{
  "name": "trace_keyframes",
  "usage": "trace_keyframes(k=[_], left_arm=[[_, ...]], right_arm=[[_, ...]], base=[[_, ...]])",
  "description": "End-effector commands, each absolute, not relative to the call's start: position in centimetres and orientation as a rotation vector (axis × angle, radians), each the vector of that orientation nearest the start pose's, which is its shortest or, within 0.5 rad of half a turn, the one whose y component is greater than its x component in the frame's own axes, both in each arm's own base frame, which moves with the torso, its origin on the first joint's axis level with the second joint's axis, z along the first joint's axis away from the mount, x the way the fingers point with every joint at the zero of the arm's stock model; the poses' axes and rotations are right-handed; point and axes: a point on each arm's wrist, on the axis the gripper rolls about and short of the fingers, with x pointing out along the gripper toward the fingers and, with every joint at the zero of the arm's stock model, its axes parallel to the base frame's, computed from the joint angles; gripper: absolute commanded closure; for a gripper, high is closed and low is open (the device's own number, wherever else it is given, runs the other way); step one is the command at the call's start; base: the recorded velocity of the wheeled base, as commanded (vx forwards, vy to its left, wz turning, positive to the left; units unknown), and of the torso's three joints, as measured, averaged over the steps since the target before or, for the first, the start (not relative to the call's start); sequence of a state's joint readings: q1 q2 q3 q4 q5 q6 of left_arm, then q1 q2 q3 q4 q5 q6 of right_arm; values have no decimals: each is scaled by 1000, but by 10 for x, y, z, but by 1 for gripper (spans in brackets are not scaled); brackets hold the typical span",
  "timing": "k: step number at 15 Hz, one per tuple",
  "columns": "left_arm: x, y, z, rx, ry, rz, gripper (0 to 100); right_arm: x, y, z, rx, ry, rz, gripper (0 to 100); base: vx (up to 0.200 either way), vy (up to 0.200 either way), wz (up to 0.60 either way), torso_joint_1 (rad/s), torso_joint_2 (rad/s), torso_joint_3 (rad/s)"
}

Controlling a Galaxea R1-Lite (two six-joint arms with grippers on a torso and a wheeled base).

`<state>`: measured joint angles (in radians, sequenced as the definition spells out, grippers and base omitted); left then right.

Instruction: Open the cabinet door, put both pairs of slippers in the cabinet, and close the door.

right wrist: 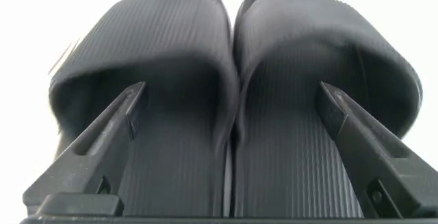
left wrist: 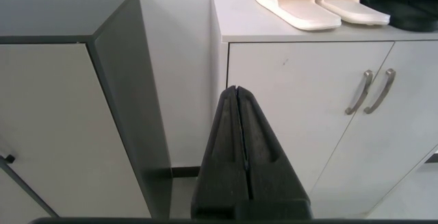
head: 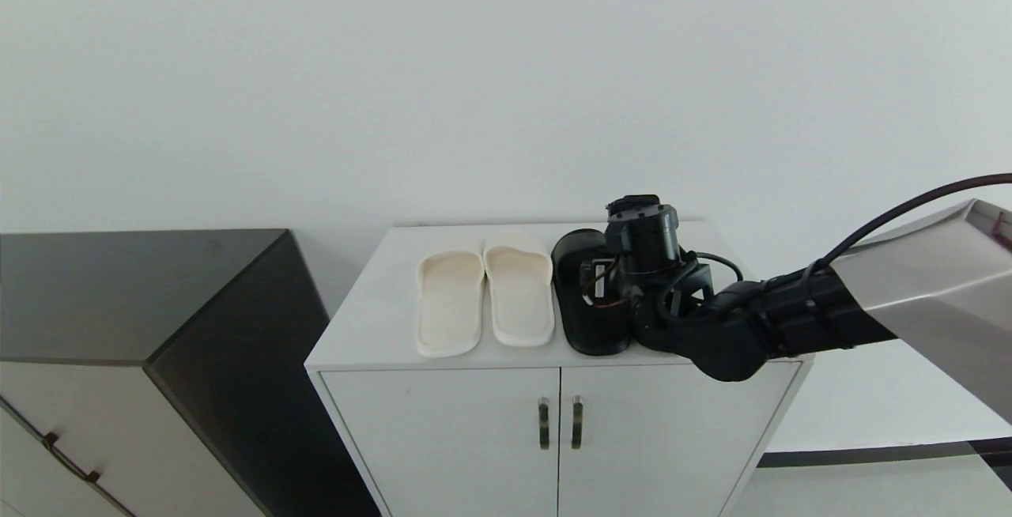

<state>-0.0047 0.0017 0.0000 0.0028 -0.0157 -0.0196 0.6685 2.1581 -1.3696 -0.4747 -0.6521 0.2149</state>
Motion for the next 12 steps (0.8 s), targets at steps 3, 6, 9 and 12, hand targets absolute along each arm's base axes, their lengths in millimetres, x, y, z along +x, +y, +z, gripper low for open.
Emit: trace_keyframes(k=[3, 6, 9, 12], left_arm=[[-23, 0, 75, -20, 5, -20, 100], [-23, 0, 75, -20, 5, -21, 100], [-23, 0, 75, -21, 5, -20, 100], [-23, 0, 75, -23, 5, -20, 100]], right_arm=[[365, 261, 145, 2, 236, -20, 0], [370, 259, 143, -10, 235, -27, 100], [371, 259, 140, -13, 238, -31, 100], [367, 257, 144, -13, 236, -35, 100]], base=[[0, 0, 0, 0, 0, 0], [0, 0, 0, 0, 0, 0], [0, 0, 0, 0, 0, 0], [0, 0, 0, 0, 0, 0]])
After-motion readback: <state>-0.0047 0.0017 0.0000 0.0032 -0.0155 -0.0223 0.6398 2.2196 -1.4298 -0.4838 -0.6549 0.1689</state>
